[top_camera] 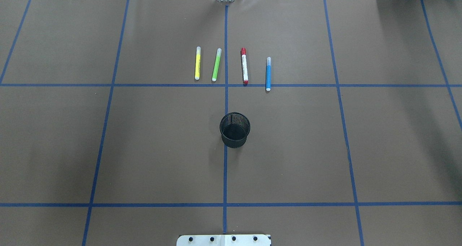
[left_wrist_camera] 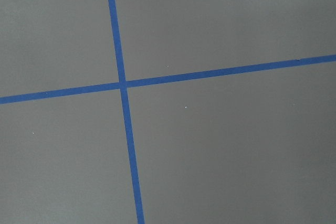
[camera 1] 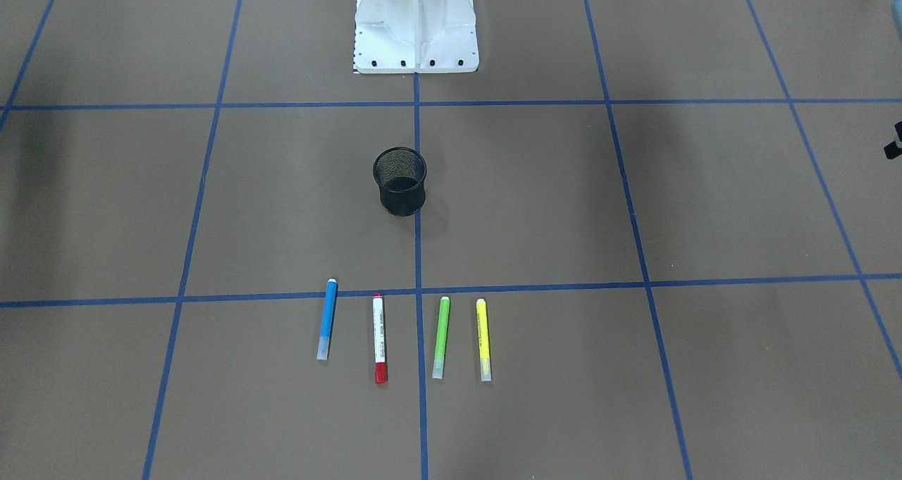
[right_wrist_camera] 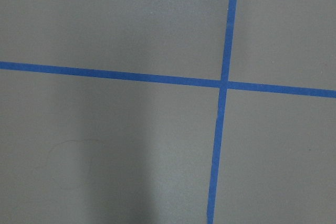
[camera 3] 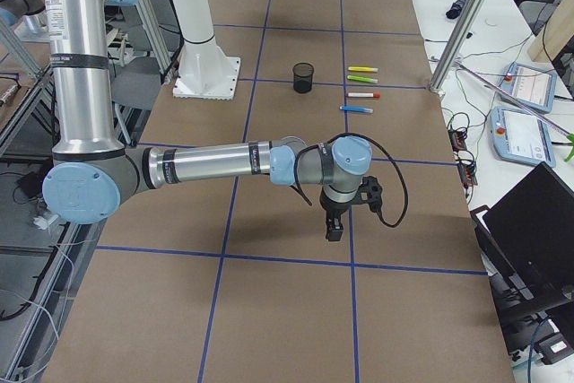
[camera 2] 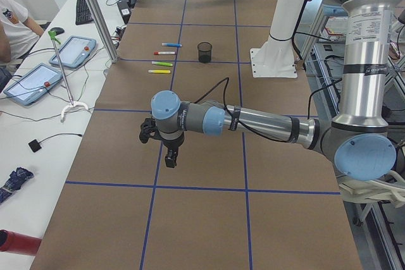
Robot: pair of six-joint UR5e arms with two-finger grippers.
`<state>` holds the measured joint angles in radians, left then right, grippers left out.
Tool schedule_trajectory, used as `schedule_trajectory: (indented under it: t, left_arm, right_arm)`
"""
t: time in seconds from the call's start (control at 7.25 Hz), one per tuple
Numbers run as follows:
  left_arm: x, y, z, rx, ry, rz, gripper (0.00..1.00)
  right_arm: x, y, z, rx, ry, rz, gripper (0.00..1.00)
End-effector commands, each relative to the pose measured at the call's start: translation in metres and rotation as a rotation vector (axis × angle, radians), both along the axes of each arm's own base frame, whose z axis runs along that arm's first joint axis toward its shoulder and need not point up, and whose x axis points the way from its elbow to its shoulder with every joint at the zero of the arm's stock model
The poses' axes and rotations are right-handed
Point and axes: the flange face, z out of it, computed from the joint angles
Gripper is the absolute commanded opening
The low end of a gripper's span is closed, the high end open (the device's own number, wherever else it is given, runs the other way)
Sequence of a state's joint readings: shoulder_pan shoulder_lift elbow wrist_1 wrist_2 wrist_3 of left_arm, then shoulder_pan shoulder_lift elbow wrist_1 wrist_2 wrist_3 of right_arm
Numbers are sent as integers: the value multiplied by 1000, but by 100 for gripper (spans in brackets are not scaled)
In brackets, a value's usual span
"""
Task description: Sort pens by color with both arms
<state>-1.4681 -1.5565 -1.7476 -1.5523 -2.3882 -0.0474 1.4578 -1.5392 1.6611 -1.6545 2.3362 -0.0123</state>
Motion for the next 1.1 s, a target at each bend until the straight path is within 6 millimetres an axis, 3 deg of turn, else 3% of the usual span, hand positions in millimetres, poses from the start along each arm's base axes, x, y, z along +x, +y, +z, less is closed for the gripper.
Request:
schedule_trajectory:
  t: [0.0,0.96]
  left_arm:
    - [0,0,0,0,0,0,100]
    - [1,-2,-2,6,-1,2,100]
  right_arm:
    - [0,0,7,8,0,-26,99]
    - [-1,1,-1,-6,-20,-23,99]
